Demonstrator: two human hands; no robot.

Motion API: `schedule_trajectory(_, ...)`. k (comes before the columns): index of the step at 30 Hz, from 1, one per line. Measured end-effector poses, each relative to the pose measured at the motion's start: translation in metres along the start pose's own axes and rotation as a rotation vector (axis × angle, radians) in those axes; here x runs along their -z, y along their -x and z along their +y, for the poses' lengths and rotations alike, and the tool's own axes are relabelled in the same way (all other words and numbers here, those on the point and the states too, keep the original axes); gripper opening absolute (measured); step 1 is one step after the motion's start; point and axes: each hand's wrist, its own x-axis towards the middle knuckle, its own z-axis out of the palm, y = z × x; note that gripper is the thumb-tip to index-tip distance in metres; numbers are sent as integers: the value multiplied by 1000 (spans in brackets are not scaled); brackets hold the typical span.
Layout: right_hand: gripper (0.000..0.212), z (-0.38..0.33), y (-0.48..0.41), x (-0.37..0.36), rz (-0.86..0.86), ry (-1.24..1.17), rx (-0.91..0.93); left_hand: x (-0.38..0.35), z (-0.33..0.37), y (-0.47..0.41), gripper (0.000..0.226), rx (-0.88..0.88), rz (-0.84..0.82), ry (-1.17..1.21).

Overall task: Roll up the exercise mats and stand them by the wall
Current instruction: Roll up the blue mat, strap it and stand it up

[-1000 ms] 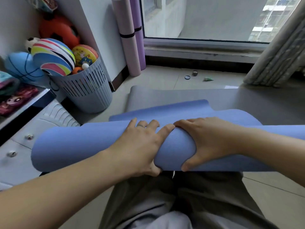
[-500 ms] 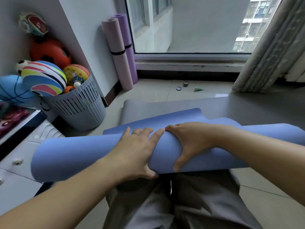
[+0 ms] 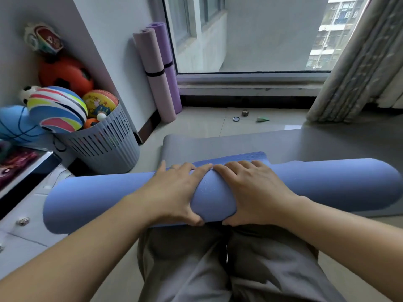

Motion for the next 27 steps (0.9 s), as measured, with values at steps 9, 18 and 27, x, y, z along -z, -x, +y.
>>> schedule_trajectory(9,86,1,25,37,-119,41,47,25,17,28,90,-97,24,4)
schedule_trajectory(18,96,8,-6,21,-378,-145,101,4,23,27,94,-7,-35,-38)
schedule_trajectory(27,111,27,-39,27,-586,-343,-43,-15,26,3,111,36,95,-10)
